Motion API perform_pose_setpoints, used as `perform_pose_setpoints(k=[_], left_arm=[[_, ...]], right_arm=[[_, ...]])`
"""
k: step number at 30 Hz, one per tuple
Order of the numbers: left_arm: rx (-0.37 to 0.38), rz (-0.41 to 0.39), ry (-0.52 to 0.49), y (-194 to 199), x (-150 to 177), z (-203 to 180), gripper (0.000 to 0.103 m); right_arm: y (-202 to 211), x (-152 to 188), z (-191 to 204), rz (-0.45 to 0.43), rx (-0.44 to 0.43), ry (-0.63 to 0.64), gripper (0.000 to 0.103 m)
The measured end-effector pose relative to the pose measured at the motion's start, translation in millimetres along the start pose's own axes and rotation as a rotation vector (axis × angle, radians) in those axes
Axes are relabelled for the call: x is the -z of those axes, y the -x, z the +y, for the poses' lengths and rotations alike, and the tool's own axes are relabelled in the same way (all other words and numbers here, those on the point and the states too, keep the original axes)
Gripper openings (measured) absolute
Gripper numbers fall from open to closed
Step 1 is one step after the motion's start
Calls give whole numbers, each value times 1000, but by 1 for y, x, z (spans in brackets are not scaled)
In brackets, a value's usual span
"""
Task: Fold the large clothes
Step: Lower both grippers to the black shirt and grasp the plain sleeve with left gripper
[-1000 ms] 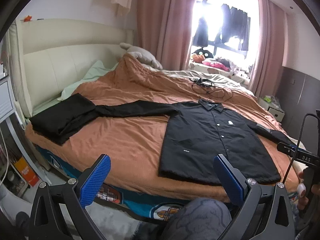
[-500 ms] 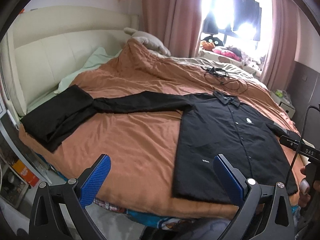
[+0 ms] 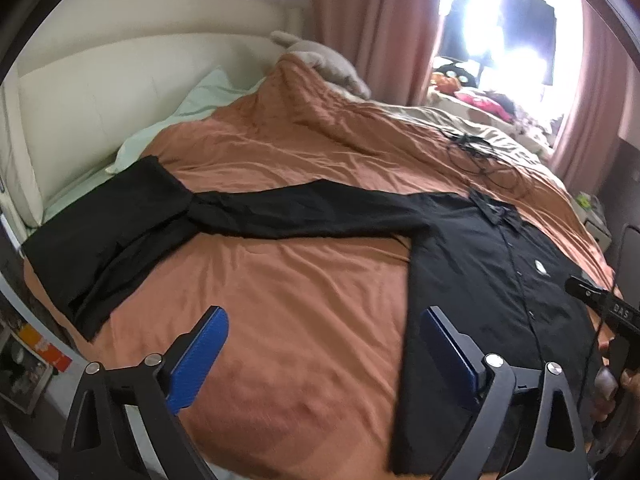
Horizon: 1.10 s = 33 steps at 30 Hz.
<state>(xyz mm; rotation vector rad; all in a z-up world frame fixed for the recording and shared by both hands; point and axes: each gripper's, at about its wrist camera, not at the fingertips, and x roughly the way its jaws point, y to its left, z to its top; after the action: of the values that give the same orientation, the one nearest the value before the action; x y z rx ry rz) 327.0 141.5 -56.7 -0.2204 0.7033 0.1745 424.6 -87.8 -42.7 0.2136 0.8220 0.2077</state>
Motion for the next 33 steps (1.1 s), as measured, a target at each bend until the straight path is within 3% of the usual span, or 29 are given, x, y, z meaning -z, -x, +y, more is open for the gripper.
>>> perform_pose_setpoints(k=[6,16,22,25,32,33], left_arm=[[-56,31,40,-36,-24,26,88],[-123,49,137,-82,-62,81,88],[-130,85,194,-121,-80,96,77],[-136,115,231,-144,-85,104,77],[-125,143,344,-194,-89,124,77],[-138,142,350,-200,-89,126,77]], right_arm=[[-46,-25,7,41,-29,-8,91],[-101,-57,6,66,-38,-55,80],[-139,-79,4,95,-68,-93,75],[-161,-85,5,121,-86,-110,64],[-205,-94,9,163,-116,-139,57],[-213,-94,10,174,-126,-144,53]])
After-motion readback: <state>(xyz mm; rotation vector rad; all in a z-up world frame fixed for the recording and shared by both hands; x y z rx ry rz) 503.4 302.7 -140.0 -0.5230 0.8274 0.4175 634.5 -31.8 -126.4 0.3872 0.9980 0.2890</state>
